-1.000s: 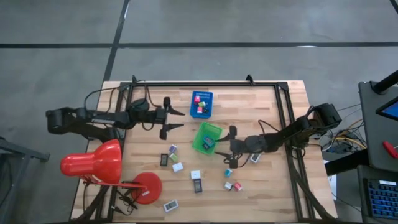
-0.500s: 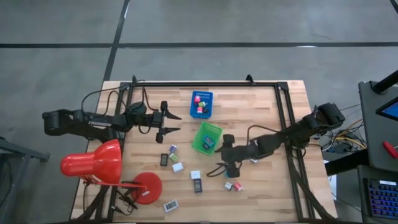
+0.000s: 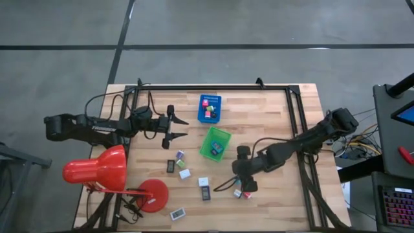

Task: Pick & Place Office items
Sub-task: Put the small light blue charger adapter into the blue bin

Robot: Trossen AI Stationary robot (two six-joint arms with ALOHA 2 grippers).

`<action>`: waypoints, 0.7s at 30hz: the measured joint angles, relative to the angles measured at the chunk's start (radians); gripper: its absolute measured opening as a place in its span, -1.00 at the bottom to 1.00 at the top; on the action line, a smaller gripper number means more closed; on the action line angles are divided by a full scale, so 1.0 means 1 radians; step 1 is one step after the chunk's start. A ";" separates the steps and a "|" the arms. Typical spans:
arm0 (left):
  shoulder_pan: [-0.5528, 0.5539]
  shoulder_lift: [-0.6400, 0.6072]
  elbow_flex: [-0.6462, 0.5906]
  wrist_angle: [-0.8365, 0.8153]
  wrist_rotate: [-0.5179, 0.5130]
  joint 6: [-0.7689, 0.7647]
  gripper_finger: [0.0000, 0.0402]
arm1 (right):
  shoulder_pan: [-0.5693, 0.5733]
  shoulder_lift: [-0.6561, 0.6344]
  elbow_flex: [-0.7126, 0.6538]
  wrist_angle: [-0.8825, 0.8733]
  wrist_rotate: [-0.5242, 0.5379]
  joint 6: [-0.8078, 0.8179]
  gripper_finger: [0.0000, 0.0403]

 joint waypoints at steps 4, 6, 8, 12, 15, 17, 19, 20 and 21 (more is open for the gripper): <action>0.000 0.000 0.000 0.000 0.000 0.000 0.08 | 0.005 0.014 0.007 -0.053 -0.017 -0.022 0.22; 0.000 0.000 0.000 0.000 0.000 0.000 0.08 | 0.007 0.021 0.006 -0.058 -0.022 -0.048 0.22; 0.000 0.000 0.000 0.000 0.000 0.000 0.08 | 0.007 0.021 0.003 -0.080 -0.023 -0.068 0.22; 0.000 0.000 -0.001 0.000 0.000 0.000 0.08 | 0.007 0.023 0.002 -0.103 -0.039 -0.083 0.22; 0.000 0.000 -0.001 0.000 0.000 0.000 0.08 | 0.010 0.023 0.002 -0.096 -0.053 -0.101 0.22; 0.000 0.000 -0.001 0.000 -0.001 0.000 0.08 | 0.012 0.023 0.002 -0.095 -0.056 -0.116 0.22; 0.000 0.000 -0.001 0.000 -0.001 0.000 0.08 | 0.014 0.023 0.003 -0.095 -0.063 -0.128 0.22; 0.000 0.000 -0.001 0.000 -0.001 0.000 0.08 | 0.014 0.023 0.004 -0.091 -0.071 -0.132 0.22; 0.000 0.000 -0.001 0.000 -0.001 0.000 0.08 | 0.016 0.024 0.004 -0.088 -0.072 -0.135 0.22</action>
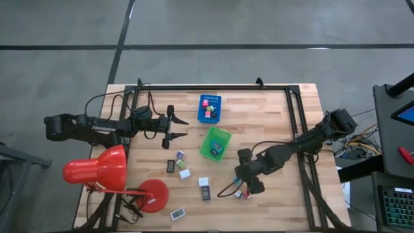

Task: Pick & Place Office items
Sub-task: Put the small light blue charger adapter into the blue bin

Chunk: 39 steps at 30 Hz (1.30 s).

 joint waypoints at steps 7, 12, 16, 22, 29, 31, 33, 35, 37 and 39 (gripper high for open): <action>0.000 0.000 0.000 0.000 0.000 0.000 0.08 | 0.018 0.095 0.063 -0.030 0.001 -0.071 0.22; 0.000 0.000 -0.001 0.000 -0.001 0.000 0.08 | 0.017 0.168 0.156 -0.116 0.001 -0.132 0.22; 0.000 0.000 -0.001 -0.003 -0.001 0.000 0.08 | 0.023 0.205 0.206 -0.129 -0.006 -0.173 0.22; 0.000 0.000 -0.003 -0.007 -0.004 0.000 0.08 | 0.024 0.260 0.222 -0.163 -0.025 -0.202 0.22; 0.000 0.000 -0.005 -0.007 -0.004 0.000 0.08 | 0.024 0.274 0.207 -0.157 -0.022 -0.225 0.22; 0.000 0.000 -0.005 -0.008 -0.003 0.000 0.08 | 0.024 0.274 0.204 -0.150 -0.008 -0.230 0.22; 0.000 0.000 -0.005 -0.007 -0.003 0.001 0.08 | 0.023 0.274 0.201 -0.136 0.002 -0.242 0.22; 0.000 0.000 -0.005 -0.007 -0.003 0.001 0.08 | 0.023 0.274 0.195 -0.120 0.002 -0.251 0.22; 0.000 0.000 -0.005 -0.007 -0.003 0.000 0.08 | 0.023 0.274 0.191 -0.106 0.002 -0.251 0.22; 0.000 0.000 -0.005 -0.008 -0.003 0.001 0.08 | 0.023 0.274 0.190 -0.105 0.002 -0.253 0.22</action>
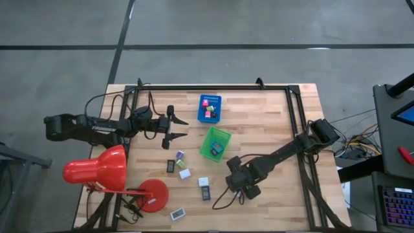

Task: Pick & Place Office items
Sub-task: Put the small light blue charger adapter into the blue bin

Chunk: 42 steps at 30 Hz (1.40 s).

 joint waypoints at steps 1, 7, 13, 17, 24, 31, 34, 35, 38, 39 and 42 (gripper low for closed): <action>0.000 0.000 0.000 0.000 0.000 0.000 0.08 | 0.000 0.000 -0.001 -0.001 0.000 -0.002 0.22; 0.000 0.000 0.000 0.000 0.000 0.000 0.08 | 0.000 0.000 -0.001 0.003 0.000 -0.002 0.13; 0.000 0.000 0.000 0.000 0.000 0.000 0.08 | 0.000 0.000 -0.001 0.006 0.001 -0.002 0.00; 0.000 0.000 0.000 0.000 0.000 0.000 0.08 | 0.000 0.000 -0.001 0.007 0.001 -0.002 -0.12; 0.000 0.000 0.000 0.000 0.001 0.000 0.08 | 0.000 0.000 -0.008 0.017 -0.001 -0.005 -0.42; 0.000 0.000 0.000 0.000 0.001 0.000 0.08 | 0.000 0.000 -0.010 0.020 -0.005 -0.010 -0.42; 0.000 0.000 0.000 0.000 0.001 0.000 0.08 | 0.000 0.000 -0.011 0.021 -0.005 -0.021 -0.42; 0.000 0.000 0.000 0.000 0.001 0.000 0.08 | 0.000 0.000 -0.011 0.022 -0.005 -0.024 -0.42; 0.000 0.000 0.000 0.000 0.001 0.000 0.08 | 0.000 0.000 -0.011 0.040 -0.003 -0.024 -0.42; 0.000 0.000 0.000 0.000 0.001 0.000 0.08 | 0.000 0.000 -0.012 0.049 -0.003 -0.024 -0.42; 0.000 0.000 0.000 0.000 0.001 0.000 0.08 | -0.001 0.000 -0.013 0.085 -0.003 -0.024 -0.42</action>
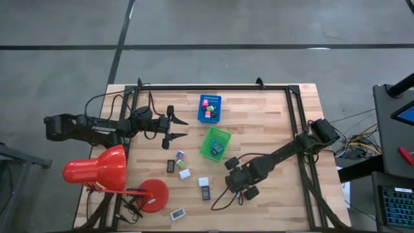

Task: Pick & Place Office items
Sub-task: Put the small light blue charger adapter into the blue bin

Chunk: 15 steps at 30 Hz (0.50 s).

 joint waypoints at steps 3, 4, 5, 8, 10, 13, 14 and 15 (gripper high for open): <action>0.000 0.000 0.000 0.000 0.000 0.000 0.08 | -0.002 0.002 -0.001 0.040 0.000 0.000 -0.42; 0.000 0.000 0.000 0.000 0.000 0.000 0.08 | -0.002 0.002 -0.003 0.058 0.002 0.000 -0.42; 0.000 0.000 0.000 0.000 0.000 0.000 0.08 | -0.002 0.002 -0.006 0.076 0.006 0.000 -0.42; 0.000 0.000 0.000 0.000 0.000 0.000 0.08 | -0.002 0.002 -0.022 0.137 0.025 -0.001 -0.42; 0.000 0.000 0.000 0.000 0.000 0.000 0.08 | -0.006 0.002 -0.041 0.187 0.030 -0.001 -0.42; 0.000 0.000 0.000 0.000 0.000 0.000 0.08 | -0.011 0.001 -0.078 0.284 0.045 0.000 -0.42; 0.000 0.000 0.000 0.000 0.000 0.000 0.08 | -0.012 0.001 -0.088 0.311 0.056 0.000 -0.42; 0.000 0.000 0.000 0.000 0.000 0.000 0.08 | -0.014 0.001 -0.099 0.341 0.060 -0.001 -0.42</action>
